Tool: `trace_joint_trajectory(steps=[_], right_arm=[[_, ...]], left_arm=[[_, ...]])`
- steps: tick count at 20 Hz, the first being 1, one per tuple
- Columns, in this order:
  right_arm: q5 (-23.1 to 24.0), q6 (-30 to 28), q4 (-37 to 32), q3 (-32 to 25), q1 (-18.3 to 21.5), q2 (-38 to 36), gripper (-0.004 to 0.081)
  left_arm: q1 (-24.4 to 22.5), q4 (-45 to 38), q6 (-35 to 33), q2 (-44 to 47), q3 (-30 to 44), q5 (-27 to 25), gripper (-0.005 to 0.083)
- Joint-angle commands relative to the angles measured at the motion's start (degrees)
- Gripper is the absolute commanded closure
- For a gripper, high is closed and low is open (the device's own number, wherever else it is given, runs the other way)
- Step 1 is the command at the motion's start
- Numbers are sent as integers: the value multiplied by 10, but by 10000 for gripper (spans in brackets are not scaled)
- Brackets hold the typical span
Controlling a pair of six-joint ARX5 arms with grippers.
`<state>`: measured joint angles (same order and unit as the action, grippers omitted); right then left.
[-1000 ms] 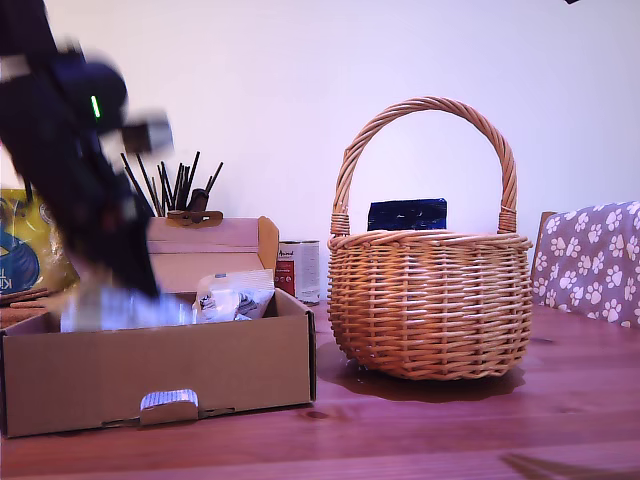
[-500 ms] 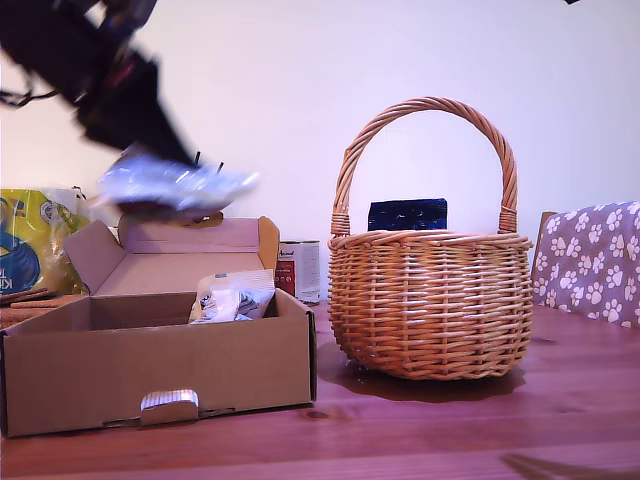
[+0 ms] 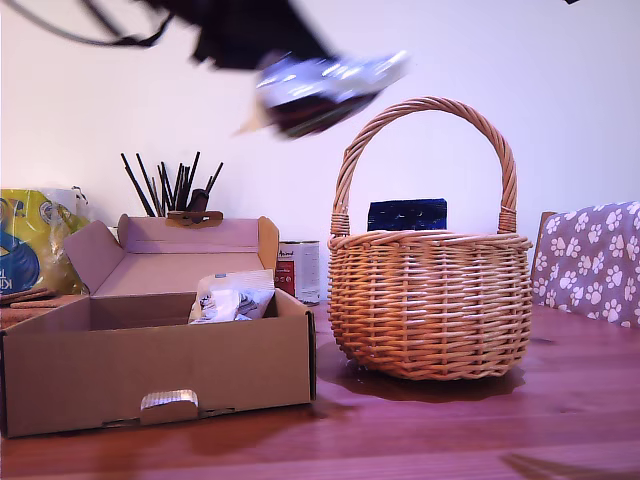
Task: Move the bags of Easter eggs from the cardboard box on the left into the woven basket on the right side.
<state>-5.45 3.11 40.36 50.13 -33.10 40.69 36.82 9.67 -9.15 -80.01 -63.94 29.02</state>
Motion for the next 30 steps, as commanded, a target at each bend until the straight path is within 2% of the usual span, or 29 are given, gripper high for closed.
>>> trace_joint_trajectory(steps=[1,4,9,11,14,15,16,18,19,20,24,28,30], right_arm=[[0,-1,-2,-2,-2,-3,782],[0,-1,-2,-2,-2,-3,782],[0,-1,-3,-2,-2,-3,782],[0,-2,-2,-2,-2,-3,782],[0,-2,-2,-2,-2,-3,782],[0,-2,-2,-2,-2,-3,782],[0,-1,-2,-2,-2,-3,782],[0,-1,-2,-2,-2,-3,782],[0,-2,-2,-2,-2,-3,782],[0,-1,-2,-2,-2,-3,782],[0,-1,-2,-2,-2,-3,782],[0,-1,-2,-2,-2,-3,782],[0,-1,-2,-2,-2,-3,782]], left_arm=[[13,-46,13,-23,8,-20,646],[40,-151,29,-70,8,-50,646],[74,-320,36,-173,8,-161,646],[79,-367,31,-201,8,-193,646],[80,-402,31,-225,8,-207,643],[80,-400,31,-227,8,-217,614],[80,-397,31,-228,8,-222,533],[79,-402,29,-228,8,-225,266],[79,-402,21,-228,8,-225,172],[79,-400,11,-228,8,-224,157],[80,-383,5,-219,8,-227,196],[74,-277,5,-175,8,-242,400],[66,-205,-4,-141,8,-242,439]])
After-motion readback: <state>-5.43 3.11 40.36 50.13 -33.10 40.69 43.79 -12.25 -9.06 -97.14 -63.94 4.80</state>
